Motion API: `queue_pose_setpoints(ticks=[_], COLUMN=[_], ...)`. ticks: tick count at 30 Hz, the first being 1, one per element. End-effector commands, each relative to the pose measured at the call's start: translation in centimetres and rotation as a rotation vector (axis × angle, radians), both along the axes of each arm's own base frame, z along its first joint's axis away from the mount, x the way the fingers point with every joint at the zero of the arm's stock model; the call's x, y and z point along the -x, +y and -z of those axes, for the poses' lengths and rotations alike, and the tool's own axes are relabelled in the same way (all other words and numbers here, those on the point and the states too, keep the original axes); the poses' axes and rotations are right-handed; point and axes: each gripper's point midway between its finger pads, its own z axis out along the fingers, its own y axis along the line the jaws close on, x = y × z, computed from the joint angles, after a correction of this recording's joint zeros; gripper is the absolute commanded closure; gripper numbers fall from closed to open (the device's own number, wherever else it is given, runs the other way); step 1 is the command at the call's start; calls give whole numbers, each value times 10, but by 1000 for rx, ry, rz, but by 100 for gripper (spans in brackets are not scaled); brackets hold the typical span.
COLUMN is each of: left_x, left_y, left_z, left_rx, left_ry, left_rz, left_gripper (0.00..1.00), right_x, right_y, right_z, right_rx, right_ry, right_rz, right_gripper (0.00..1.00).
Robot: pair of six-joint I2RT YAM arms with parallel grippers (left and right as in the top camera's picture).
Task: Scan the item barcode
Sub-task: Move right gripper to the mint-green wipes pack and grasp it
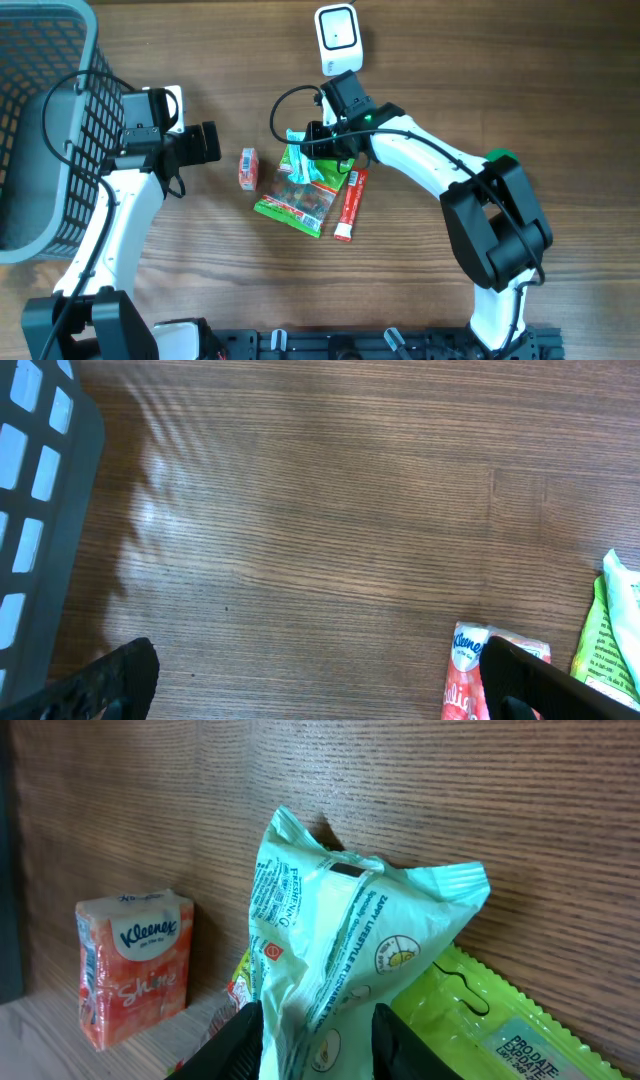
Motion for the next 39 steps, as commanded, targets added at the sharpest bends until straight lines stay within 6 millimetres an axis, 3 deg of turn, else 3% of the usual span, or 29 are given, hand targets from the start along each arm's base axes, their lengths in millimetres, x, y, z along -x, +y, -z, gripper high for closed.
queue_pose_setpoints(ticks=[1,3,6,11,13,15,16,19,20,22,27,31,35,37,39], left_x=[-4,-4,-4,-4,-4,-4,-4,-4,-4,-4,-4,-4,-4,-4,-4], left_y=[3,3,3,3,3,3,3,3,3,3,3,3,3,3,3], left_z=[-11,-11,-11,-11,-11,-12,-11,-11,-11,-11,-11,-11,-11,-11,-11], left_rx=[-10,-10,-10,-10,-10,-10,-10,-10,-10,-10,-10,-10,-10,-10,-10], left_ry=[-32,-32,-32,-32,-32,-32,-32,-32,-32,-32,-32,-32,-32,-32,-32], left_rz=[-5,-5,-5,-5,-5,-5,-5,-5,-5,-5,-5,-5,-5,-5,-5], left_gripper=[0,0,0,0,0,0,0,0,0,0,0,0,0,0,0], right_x=[8,7,-3,-7,1,10,14,18,19,18,22,16,19,21,23], right_y=[3,2,-17,-92,-114,-126,-127,-108,-101,-81,-33,-32,-30,-33,-34], right_z=[4,1,-24,-104,-110,-104,-97,-86,-84,-78,-52,-12,18,32,35], right_rx=[-12,-11,-17,-8,39,88,108,66,46,13,-24,138,159,165,172], right_ry=[30,19,-24,-105,-99,-70,-70,-98,-115,-169,-286,-303,-249,-200,-190], right_rz=[-18,-19,-8,82,89,75,19,-64,-81,-119,-217,-198,-194,-163,-166], right_gripper=[94,96,96,96,96,96,91,43,35,33,32,32,38,46,90])
